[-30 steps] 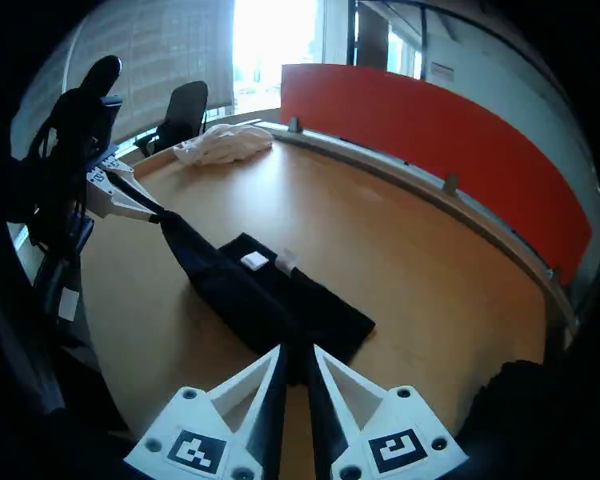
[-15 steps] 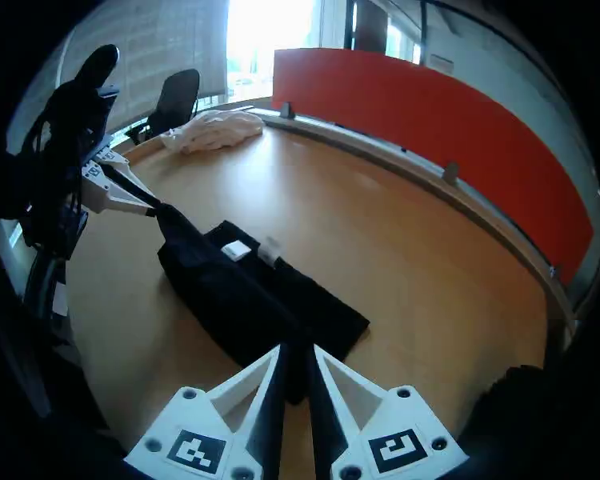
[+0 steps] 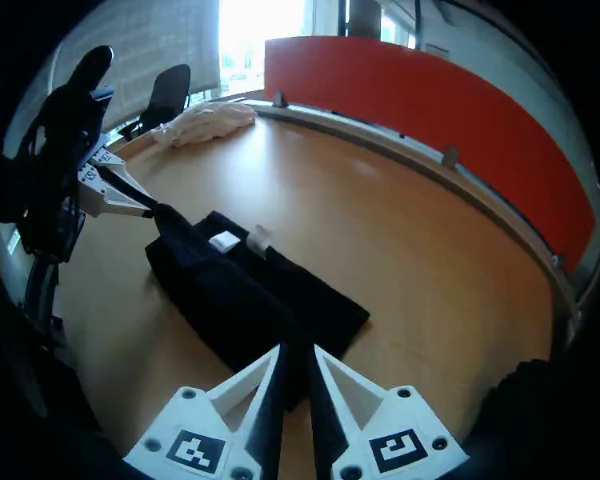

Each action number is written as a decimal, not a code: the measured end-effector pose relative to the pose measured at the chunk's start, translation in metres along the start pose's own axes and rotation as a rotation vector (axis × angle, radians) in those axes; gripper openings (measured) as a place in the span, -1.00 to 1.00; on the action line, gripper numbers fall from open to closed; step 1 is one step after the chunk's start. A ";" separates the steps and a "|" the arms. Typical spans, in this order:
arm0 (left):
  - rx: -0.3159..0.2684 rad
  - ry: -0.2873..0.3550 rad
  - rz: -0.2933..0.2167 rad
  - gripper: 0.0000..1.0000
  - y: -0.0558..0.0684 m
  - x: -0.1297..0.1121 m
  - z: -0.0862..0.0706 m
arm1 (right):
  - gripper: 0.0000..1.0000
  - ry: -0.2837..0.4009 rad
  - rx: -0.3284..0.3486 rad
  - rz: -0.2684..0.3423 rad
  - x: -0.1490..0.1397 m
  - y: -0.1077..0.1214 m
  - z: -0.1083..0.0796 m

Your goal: Fold towel

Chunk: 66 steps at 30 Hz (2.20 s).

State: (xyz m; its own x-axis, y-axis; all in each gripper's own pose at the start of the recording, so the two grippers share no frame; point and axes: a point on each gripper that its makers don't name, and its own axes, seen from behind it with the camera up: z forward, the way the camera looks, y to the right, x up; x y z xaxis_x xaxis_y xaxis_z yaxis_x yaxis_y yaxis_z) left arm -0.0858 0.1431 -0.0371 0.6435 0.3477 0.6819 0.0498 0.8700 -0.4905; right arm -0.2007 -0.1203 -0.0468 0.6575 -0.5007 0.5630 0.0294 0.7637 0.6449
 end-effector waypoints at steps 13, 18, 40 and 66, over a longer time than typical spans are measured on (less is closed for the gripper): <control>0.017 -0.032 0.037 -0.53 -0.003 -0.009 0.028 | -0.56 -0.050 -0.027 0.034 -0.019 0.016 0.024; 0.017 -0.026 0.026 -0.44 -0.004 -0.010 0.034 | -0.44 -0.057 -0.040 0.049 -0.023 0.020 0.029; 0.084 -0.012 0.031 0.30 -0.029 -0.002 0.041 | 0.33 -0.052 -0.118 0.042 -0.017 0.046 0.038; 0.145 0.000 0.003 0.92 -0.056 0.011 0.035 | 1.00 -0.009 -0.183 0.052 -0.001 0.069 0.034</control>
State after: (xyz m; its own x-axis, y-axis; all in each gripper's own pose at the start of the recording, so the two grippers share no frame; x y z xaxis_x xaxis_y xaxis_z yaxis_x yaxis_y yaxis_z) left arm -0.1084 0.1108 0.0165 0.6437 0.3503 0.6804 -0.0633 0.9104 -0.4088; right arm -0.2253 -0.0814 0.0146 0.6552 -0.4615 0.5981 0.1329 0.8498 0.5101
